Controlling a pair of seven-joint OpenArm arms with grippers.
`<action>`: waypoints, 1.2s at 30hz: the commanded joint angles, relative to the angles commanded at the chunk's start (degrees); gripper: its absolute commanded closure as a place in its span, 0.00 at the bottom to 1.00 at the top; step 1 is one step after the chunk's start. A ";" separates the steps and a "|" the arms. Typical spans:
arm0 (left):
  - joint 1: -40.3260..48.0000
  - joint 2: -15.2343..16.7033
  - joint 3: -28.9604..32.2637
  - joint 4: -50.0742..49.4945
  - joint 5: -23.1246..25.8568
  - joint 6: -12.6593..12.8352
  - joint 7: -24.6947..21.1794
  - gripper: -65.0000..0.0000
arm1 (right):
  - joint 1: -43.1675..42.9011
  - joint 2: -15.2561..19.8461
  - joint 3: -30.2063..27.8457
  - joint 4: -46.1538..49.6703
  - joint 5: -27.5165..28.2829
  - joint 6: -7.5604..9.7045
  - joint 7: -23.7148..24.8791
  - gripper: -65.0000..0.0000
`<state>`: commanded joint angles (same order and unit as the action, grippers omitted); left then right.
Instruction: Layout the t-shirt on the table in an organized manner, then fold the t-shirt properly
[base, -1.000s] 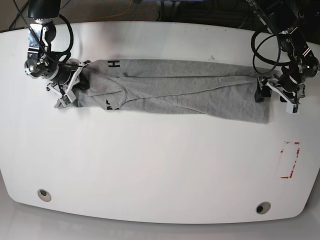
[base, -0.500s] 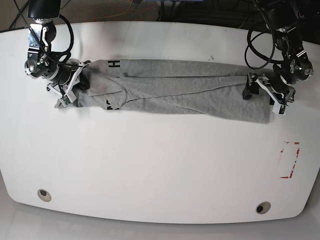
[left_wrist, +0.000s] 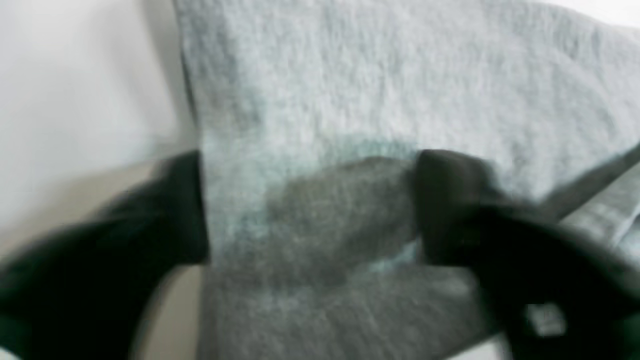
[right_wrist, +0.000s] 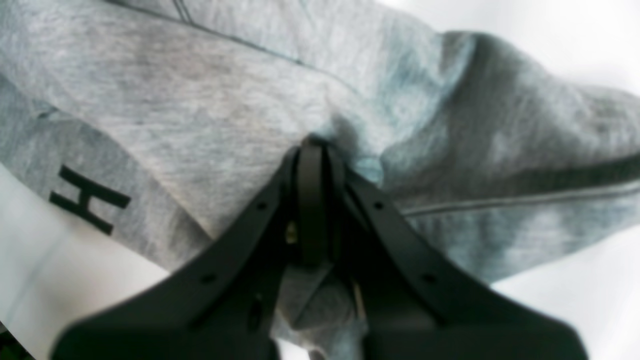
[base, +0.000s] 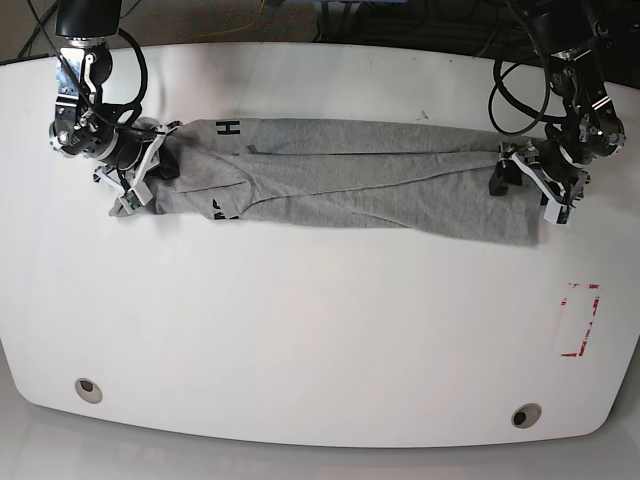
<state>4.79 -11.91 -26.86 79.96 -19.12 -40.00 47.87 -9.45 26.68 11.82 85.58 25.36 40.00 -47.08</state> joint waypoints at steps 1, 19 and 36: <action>0.00 0.00 -0.09 0.00 0.00 0.00 0.00 0.52 | 0.00 0.00 0.00 0.00 0.00 0.00 0.00 0.96; -0.18 2.02 -0.18 7.65 0.00 0.00 -0.18 0.94 | 0.00 0.00 0.18 0.00 -0.18 0.00 0.00 0.96; -0.88 6.68 4.13 23.65 -0.09 0.00 10.90 0.94 | 0.26 0.00 0.00 0.00 -0.26 0.00 0.00 0.96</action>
<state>3.91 -5.23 -22.73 103.60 -19.21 -40.00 58.77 -9.19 26.68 11.82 85.58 25.10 40.00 -47.08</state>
